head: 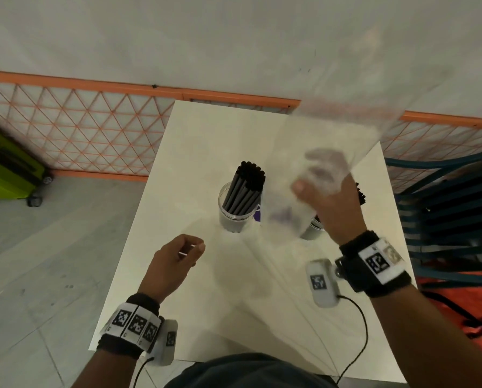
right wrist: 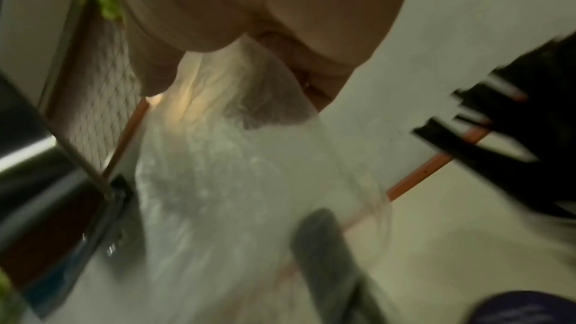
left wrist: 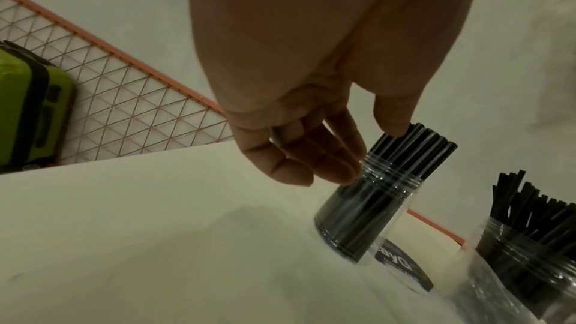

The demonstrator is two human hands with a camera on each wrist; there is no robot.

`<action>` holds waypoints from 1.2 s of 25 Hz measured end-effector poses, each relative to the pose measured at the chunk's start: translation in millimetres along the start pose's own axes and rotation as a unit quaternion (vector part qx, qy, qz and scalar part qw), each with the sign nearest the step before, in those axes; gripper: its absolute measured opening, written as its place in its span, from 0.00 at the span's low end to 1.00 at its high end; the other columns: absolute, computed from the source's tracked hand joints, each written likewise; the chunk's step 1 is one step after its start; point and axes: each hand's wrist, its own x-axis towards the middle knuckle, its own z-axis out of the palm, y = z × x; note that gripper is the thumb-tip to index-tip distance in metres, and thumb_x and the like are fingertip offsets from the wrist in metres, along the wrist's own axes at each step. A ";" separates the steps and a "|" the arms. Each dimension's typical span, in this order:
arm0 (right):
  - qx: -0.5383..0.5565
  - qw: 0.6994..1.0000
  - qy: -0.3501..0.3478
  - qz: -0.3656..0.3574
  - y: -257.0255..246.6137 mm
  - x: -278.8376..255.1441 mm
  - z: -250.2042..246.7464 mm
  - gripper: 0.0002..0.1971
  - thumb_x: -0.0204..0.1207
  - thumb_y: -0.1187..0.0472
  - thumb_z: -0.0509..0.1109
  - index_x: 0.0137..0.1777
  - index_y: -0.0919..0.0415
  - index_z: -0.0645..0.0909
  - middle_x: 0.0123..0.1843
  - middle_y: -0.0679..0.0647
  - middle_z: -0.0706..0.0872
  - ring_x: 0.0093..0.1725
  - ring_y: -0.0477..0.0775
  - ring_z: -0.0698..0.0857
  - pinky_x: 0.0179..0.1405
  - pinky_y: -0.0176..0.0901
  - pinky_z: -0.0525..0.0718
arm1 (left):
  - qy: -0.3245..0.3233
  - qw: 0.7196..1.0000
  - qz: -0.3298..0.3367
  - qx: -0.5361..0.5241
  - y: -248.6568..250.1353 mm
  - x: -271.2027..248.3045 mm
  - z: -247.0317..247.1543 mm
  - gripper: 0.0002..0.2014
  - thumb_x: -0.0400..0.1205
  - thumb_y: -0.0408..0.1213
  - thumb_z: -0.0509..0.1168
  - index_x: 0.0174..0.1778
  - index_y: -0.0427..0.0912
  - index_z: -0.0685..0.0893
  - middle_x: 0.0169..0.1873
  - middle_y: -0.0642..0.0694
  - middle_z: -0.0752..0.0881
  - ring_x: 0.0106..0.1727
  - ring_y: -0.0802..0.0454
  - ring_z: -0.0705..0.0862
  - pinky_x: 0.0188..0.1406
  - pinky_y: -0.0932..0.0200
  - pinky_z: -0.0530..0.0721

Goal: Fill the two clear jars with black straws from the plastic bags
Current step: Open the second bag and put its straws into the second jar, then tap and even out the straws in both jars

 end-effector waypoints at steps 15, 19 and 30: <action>-0.580 0.759 -0.212 0.208 136.1 -110.7 -41.1 0.25 0.69 0.30 0.65 0.59 0.44 0.71 0.52 0.43 0.83 0.51 0.50 0.81 0.40 0.43 0.73 | 0.038 0.995 0.080 0.044 49.5 33.0 17.7 0.54 0.63 0.61 0.82 0.83 0.57 0.63 0.76 0.55 0.76 0.76 0.52 0.74 0.75 0.47 0.75; -0.557 0.729 -0.262 0.300 137.1 -98.6 -45.6 0.26 0.66 0.26 0.65 0.52 0.44 0.74 0.39 0.44 0.82 0.42 0.52 0.82 0.39 0.44 0.73 | 0.031 0.990 0.112 0.086 81.7 78.0 40.6 0.65 0.55 0.71 0.79 0.86 0.51 0.58 0.85 0.48 0.68 0.85 0.46 0.64 0.84 0.38 0.67; -0.503 0.763 -0.318 0.253 81.7 -58.3 -69.0 0.48 0.48 0.14 0.62 0.68 0.39 0.71 0.57 0.35 0.82 0.55 0.42 0.83 0.56 0.45 0.80 | 0.123 0.968 0.148 0.159 101.0 116.1 89.2 0.51 0.59 0.66 0.80 0.77 0.55 0.68 0.74 0.49 0.78 0.82 0.46 0.67 0.87 0.32 0.48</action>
